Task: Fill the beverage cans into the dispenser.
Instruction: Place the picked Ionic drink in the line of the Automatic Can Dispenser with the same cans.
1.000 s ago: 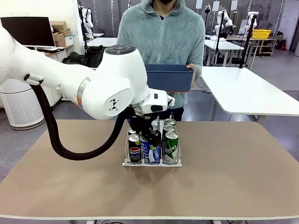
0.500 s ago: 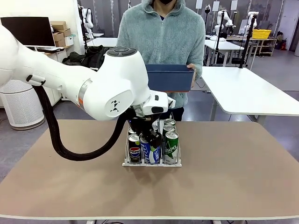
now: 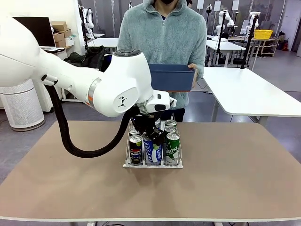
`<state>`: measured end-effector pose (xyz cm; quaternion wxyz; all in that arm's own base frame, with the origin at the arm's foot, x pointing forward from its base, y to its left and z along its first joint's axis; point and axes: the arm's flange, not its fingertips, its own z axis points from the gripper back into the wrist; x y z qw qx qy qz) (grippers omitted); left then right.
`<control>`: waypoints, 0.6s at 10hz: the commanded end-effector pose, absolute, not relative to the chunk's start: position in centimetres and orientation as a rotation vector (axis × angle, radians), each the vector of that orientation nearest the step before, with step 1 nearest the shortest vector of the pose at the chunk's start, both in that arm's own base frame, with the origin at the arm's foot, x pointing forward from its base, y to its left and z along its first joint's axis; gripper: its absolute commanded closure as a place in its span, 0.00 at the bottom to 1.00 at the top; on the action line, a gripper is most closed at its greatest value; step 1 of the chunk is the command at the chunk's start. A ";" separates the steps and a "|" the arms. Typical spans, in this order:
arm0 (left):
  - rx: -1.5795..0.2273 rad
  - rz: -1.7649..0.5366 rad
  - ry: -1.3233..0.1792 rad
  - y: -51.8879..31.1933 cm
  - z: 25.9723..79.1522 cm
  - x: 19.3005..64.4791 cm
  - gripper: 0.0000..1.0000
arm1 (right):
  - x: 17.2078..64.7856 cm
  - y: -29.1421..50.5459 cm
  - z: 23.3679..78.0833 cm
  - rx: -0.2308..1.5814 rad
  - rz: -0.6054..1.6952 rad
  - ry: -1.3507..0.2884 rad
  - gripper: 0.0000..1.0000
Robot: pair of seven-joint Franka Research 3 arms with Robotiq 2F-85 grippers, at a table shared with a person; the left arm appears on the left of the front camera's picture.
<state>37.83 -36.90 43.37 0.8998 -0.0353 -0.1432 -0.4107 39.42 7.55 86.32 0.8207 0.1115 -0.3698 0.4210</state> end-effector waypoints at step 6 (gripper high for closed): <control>-0.029 -0.871 -0.368 -37.1 43.5 43.5 0.43 | 39.4 7.6 86.3 0.241 0.883 -0.786 0.00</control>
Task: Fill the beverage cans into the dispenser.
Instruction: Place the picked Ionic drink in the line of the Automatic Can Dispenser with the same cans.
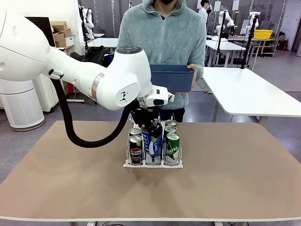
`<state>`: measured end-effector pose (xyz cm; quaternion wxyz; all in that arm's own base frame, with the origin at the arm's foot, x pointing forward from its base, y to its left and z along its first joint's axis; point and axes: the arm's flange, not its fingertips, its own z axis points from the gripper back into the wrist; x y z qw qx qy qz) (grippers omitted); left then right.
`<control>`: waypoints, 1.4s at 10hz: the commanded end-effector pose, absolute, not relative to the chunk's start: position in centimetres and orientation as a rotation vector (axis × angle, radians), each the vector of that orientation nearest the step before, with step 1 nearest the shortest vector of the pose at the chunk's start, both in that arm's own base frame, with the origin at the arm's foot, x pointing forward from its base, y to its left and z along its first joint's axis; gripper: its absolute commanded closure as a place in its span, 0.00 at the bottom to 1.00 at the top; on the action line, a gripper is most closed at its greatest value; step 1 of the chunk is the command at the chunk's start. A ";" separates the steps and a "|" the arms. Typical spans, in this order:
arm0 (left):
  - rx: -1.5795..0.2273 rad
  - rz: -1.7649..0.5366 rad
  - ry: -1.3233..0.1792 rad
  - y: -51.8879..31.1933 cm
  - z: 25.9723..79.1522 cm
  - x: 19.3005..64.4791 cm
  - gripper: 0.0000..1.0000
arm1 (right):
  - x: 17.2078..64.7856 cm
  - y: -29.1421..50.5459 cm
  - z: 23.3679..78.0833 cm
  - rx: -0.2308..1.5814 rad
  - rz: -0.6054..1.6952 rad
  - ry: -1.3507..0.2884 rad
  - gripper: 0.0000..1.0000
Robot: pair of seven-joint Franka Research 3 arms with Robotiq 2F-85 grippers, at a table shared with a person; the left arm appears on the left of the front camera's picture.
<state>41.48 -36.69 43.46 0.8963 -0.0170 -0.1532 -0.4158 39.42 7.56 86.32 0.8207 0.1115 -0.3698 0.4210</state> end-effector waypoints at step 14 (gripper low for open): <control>-0.104 -0.900 -0.300 -37.5 42.6 42.0 0.01 | 39.4 7.6 86.3 0.241 0.883 -0.786 0.00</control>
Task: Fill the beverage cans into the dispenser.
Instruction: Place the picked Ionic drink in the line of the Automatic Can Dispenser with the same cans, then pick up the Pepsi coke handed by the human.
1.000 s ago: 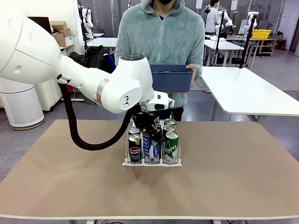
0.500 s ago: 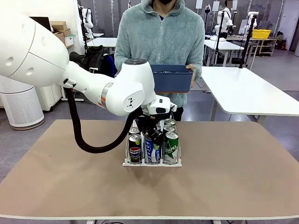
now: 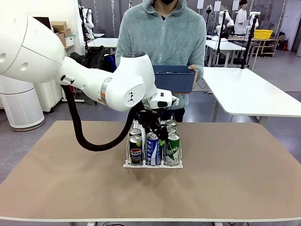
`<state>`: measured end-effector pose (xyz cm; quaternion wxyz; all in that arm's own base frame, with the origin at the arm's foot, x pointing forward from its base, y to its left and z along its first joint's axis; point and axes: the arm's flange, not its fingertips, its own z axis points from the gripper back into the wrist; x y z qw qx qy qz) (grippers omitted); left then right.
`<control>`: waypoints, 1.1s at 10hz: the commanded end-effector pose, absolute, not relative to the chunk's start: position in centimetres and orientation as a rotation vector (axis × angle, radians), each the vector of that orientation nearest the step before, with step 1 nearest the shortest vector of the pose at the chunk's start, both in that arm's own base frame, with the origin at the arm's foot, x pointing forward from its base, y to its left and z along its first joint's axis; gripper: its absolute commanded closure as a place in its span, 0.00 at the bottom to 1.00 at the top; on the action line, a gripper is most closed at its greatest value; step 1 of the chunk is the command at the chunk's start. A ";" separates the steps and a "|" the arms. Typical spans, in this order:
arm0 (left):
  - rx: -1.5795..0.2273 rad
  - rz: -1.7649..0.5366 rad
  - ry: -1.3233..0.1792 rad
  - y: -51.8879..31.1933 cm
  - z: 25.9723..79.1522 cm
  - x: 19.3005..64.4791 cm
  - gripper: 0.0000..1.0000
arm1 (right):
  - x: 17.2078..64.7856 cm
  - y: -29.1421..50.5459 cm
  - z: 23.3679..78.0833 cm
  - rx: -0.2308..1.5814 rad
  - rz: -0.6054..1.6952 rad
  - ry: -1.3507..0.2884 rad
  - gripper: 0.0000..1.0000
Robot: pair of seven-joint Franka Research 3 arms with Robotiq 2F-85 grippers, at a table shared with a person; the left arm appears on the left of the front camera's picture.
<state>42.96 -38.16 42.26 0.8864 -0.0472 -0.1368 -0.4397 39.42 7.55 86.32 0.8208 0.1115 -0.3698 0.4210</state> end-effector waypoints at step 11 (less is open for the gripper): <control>-0.078 -0.891 -0.322 -38.2 43.7 42.1 0.00 | 39.4 7.6 86.3 0.241 0.883 -0.786 0.00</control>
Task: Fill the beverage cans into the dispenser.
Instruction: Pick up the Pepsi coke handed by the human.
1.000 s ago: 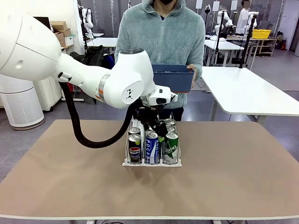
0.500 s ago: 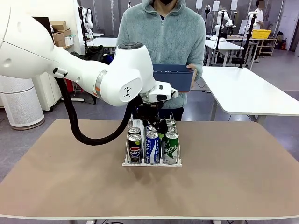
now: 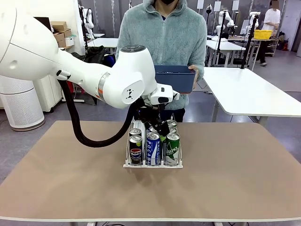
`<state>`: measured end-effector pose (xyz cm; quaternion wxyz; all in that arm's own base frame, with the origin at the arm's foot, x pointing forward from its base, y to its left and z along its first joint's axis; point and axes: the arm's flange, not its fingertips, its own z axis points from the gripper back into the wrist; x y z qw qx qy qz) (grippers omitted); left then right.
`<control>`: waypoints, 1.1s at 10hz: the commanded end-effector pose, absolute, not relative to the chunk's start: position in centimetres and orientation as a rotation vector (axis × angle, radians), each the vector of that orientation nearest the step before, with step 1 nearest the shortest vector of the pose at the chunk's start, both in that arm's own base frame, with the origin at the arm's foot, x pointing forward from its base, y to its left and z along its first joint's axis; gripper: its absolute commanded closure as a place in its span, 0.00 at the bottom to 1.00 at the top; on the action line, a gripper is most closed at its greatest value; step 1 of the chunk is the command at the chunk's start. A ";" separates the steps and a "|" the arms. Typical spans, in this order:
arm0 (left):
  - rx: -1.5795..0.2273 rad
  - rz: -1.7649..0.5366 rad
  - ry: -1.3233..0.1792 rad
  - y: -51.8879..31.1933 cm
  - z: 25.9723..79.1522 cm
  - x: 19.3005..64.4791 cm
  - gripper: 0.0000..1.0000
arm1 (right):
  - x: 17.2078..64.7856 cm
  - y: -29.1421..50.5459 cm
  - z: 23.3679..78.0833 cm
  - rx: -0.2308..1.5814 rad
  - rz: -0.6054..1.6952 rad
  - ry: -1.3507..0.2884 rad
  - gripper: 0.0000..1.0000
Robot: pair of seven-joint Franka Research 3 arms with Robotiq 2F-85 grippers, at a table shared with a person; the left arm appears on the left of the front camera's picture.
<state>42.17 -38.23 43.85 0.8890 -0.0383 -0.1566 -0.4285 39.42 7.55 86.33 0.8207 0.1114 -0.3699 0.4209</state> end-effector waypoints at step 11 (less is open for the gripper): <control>-0.260 -1.142 -0.544 -21.3 72.7 34.8 0.00 | 39.4 7.6 86.3 0.241 0.883 -0.786 0.00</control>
